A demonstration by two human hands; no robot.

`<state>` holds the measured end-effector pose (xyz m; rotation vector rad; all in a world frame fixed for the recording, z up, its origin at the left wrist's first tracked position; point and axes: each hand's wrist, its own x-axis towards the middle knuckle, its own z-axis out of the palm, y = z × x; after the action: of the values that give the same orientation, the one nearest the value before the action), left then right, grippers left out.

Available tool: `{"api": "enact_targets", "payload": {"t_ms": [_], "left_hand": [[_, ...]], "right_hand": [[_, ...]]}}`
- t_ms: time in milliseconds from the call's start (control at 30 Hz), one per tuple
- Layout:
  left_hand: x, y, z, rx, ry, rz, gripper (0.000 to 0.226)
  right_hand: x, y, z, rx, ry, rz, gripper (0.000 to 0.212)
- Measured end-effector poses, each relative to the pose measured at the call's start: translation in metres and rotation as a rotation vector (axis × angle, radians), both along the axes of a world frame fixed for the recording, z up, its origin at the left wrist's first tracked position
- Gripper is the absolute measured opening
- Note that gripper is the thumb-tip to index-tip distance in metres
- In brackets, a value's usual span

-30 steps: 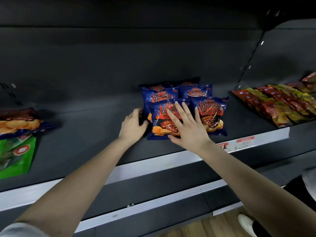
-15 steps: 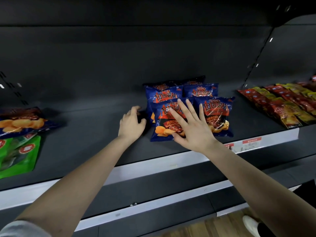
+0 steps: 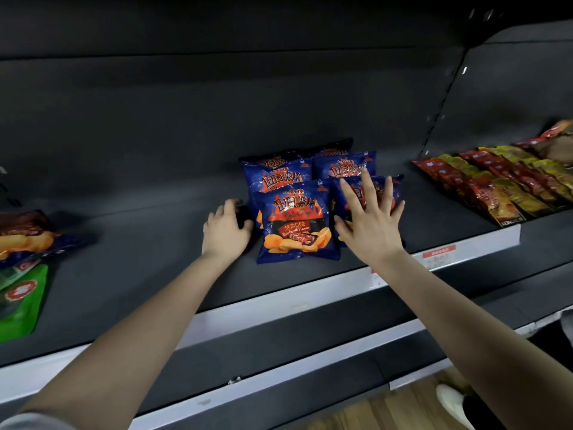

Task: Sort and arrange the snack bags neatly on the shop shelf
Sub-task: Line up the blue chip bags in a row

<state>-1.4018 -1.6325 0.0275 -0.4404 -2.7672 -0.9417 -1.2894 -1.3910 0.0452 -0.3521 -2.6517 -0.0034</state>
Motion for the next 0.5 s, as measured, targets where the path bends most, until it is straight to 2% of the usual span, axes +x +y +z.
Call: {"api": "enact_targets", "payload": {"t_ms": [267,500], "left_hand": [[0.004,0.001,0.0,-0.062,0.015,0.0,0.039],[0.003,0.002,-0.002,-0.076,0.017,0.003,0.037]], "right_hand": [[-0.013,0.013,-0.003,0.001,-0.053,0.131,0.07],[-0.02,0.017,-0.007,-0.013,-0.055,0.155,0.072]]}}
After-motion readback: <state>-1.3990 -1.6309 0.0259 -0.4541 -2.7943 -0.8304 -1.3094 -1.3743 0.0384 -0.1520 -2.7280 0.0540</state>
